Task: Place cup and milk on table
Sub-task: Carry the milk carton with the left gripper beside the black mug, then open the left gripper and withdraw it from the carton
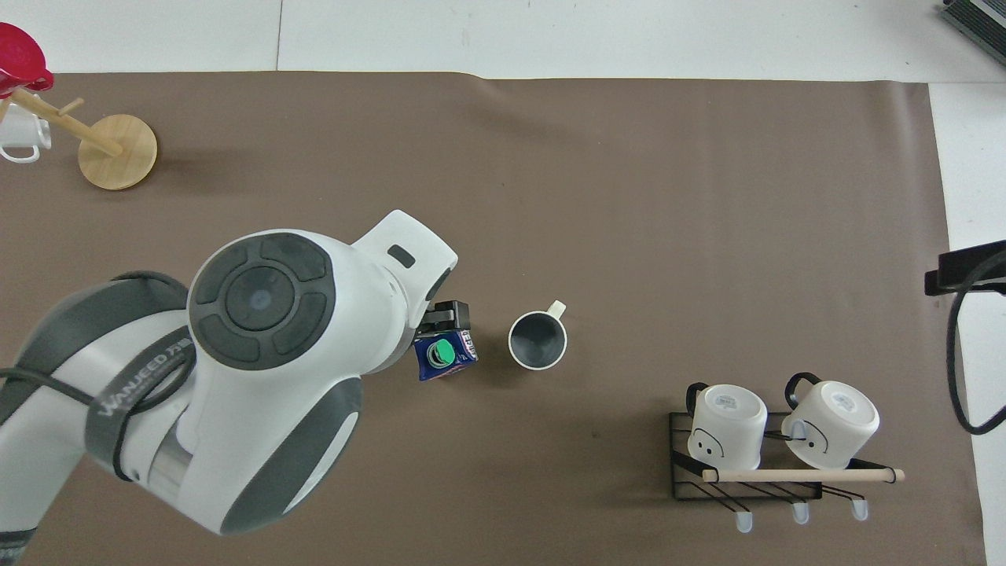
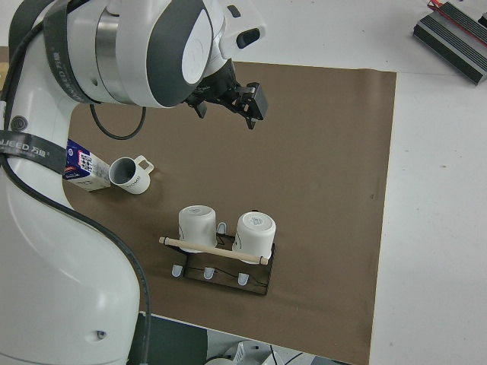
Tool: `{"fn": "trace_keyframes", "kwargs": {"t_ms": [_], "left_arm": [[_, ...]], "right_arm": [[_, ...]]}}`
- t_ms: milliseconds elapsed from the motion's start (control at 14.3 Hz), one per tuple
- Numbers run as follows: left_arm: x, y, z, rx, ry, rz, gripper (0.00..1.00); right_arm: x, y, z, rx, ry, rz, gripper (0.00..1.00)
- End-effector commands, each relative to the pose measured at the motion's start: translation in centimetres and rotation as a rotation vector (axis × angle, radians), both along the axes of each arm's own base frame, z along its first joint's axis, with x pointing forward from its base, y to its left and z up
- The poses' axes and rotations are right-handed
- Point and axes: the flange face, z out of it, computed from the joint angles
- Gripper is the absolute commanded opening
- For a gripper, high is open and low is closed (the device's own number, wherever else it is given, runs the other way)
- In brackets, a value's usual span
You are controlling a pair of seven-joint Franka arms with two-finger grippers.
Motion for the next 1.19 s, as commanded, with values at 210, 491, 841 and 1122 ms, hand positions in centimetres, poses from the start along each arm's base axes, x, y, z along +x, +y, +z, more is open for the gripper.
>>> {"fn": "trace_keyframes", "kwargs": {"t_ms": [210,491,841,1122], "left_arm": [[1.4,9.4,4.2,0.031,0.022,0.023,1.00],[2.9,17.1,4.9,0.042,0.045,-0.072,1.00],[4.6,22.7,7.3,0.072,-0.006,-0.164,1.00],[5.0,25.4,8.3,0.069,-0.013,-0.134,1.00]], "right_arm": [[-0.5,0.0,0.0,0.002,-0.010,-0.018,1.00],[-0.5,0.2,0.2,0.002,-0.014,-0.010,1.00],[-0.5,0.2,0.2,0.002,-0.013,-0.010,1.00],[-0.5,0.1,0.2,0.002,-0.013,-0.012,1.00]]}}
